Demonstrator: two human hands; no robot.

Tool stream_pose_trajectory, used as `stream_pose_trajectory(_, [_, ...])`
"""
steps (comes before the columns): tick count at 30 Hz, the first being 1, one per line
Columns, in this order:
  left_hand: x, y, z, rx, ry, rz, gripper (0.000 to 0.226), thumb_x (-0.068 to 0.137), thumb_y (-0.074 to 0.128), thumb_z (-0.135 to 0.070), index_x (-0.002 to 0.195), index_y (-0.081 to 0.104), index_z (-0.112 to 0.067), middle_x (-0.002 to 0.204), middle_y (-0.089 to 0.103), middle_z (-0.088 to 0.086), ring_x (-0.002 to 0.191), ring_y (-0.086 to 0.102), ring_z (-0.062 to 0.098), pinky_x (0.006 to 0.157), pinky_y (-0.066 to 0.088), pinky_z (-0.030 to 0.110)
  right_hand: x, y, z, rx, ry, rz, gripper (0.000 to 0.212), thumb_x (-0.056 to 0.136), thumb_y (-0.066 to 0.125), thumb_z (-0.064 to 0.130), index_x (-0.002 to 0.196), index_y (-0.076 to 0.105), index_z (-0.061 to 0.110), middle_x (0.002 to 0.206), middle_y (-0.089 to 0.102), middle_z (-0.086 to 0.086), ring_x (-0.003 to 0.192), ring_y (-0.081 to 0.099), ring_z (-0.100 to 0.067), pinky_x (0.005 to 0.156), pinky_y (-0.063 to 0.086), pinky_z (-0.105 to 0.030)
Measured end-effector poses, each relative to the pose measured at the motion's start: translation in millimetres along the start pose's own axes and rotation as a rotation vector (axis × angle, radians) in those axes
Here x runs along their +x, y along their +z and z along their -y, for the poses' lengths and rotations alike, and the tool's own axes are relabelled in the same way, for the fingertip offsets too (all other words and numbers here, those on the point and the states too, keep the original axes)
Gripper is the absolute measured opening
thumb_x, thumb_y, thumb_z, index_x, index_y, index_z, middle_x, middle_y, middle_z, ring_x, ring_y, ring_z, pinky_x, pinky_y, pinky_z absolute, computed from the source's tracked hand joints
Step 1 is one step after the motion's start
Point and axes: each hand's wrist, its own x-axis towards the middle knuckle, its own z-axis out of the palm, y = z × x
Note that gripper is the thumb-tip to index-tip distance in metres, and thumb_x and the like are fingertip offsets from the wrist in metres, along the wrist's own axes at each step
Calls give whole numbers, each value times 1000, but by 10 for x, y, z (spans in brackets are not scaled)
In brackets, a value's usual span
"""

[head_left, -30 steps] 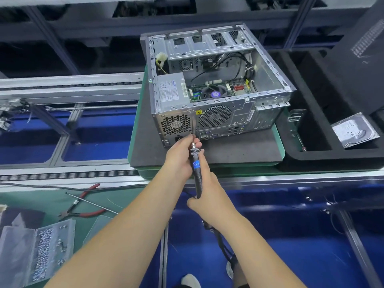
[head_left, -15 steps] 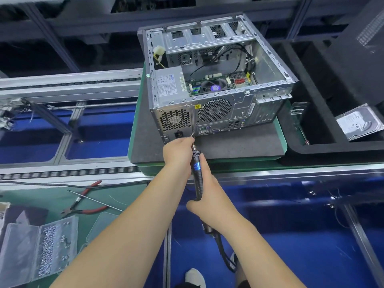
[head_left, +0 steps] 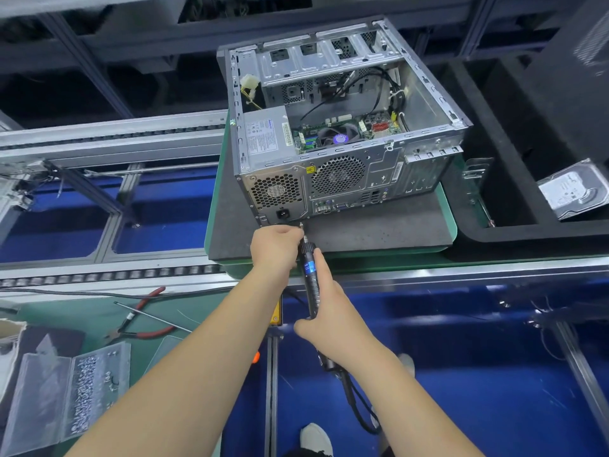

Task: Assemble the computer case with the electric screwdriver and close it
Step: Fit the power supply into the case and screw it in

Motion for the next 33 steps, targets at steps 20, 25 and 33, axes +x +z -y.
stream_pose_trajectory(20, [52, 81, 58, 140, 173, 1, 21, 97, 61, -25, 99, 82, -27, 88, 74, -15, 88, 69, 16, 84, 61, 43, 100, -89, 166, -30, 58, 30, 127, 85, 74, 22, 156, -27, 53, 117, 45, -2, 87, 58, -17, 67, 52, -33])
stream_pose_trajectory(25, [94, 89, 24, 159, 174, 30, 25, 95, 61, -24, 112, 79, -21, 109, 77, -2, 100, 69, 21, 91, 59, 43, 102, -116, 214, -42, 74, 37, 125, 86, 73, 18, 159, -24, 47, 116, 46, -5, 80, 56, -15, 56, 40, -27])
stream_pose_trajectory(33, [104, 98, 22, 142, 160, 29, 25, 95, 61, -24, 111, 80, -22, 107, 77, -2, 98, 69, 22, 90, 59, 44, 95, -148, 260, -55, 92, 48, 125, 88, 73, 19, 159, -26, 47, 121, 46, -5, 82, 56, -14, 55, 39, -26])
